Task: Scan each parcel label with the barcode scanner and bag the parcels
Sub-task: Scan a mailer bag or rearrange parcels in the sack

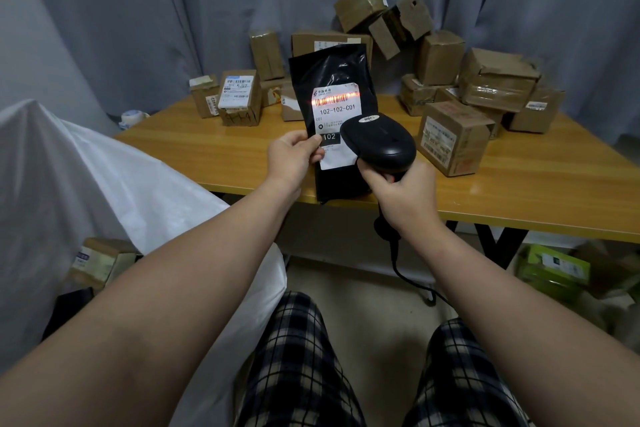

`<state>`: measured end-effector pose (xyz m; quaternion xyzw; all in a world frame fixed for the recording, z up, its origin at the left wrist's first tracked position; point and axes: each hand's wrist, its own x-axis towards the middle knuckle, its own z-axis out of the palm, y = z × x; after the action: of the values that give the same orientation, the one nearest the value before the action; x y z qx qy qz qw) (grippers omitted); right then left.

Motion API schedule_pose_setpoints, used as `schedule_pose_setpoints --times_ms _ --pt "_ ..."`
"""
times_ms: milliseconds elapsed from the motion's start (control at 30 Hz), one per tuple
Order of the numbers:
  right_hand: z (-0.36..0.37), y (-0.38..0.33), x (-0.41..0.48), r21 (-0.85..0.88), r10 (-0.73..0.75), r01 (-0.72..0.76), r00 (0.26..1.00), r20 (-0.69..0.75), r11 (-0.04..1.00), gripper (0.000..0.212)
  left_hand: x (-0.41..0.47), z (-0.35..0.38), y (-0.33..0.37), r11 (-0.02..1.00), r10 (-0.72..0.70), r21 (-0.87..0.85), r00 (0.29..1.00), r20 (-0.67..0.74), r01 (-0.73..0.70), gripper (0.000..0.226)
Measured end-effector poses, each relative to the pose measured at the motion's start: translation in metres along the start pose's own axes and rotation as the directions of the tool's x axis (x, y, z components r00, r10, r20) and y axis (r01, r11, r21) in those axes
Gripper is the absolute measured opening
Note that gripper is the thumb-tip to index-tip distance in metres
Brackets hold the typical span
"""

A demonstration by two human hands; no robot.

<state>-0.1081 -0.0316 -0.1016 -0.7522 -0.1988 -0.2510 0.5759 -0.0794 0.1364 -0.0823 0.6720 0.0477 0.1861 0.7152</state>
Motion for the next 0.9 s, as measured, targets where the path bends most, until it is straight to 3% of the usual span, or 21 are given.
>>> schedule_pose_setpoints --times_ms 267,400,533,900 --pt "-0.001 -0.001 -0.005 0.026 0.011 -0.011 1.000 -0.013 1.000 0.022 0.000 0.001 -0.002 1.000 0.002 0.009 1.000 -0.017 -0.002 0.008" --pt "0.001 0.008 -0.019 0.047 0.011 -0.009 0.999 -0.046 0.999 0.012 -0.001 0.003 -0.004 1.000 0.009 -0.005 0.999 -0.036 -0.009 0.009" --pt "0.003 0.014 -0.027 0.096 0.021 -0.012 0.996 -0.088 0.995 0.019 -0.002 0.005 -0.007 1.000 0.002 -0.007 0.999 -0.047 -0.002 0.013" --pt "0.001 0.012 -0.028 0.083 0.040 -0.035 0.997 -0.061 0.996 0.016 -0.003 0.008 -0.006 1.000 0.000 -0.014 0.999 -0.054 0.000 0.012"
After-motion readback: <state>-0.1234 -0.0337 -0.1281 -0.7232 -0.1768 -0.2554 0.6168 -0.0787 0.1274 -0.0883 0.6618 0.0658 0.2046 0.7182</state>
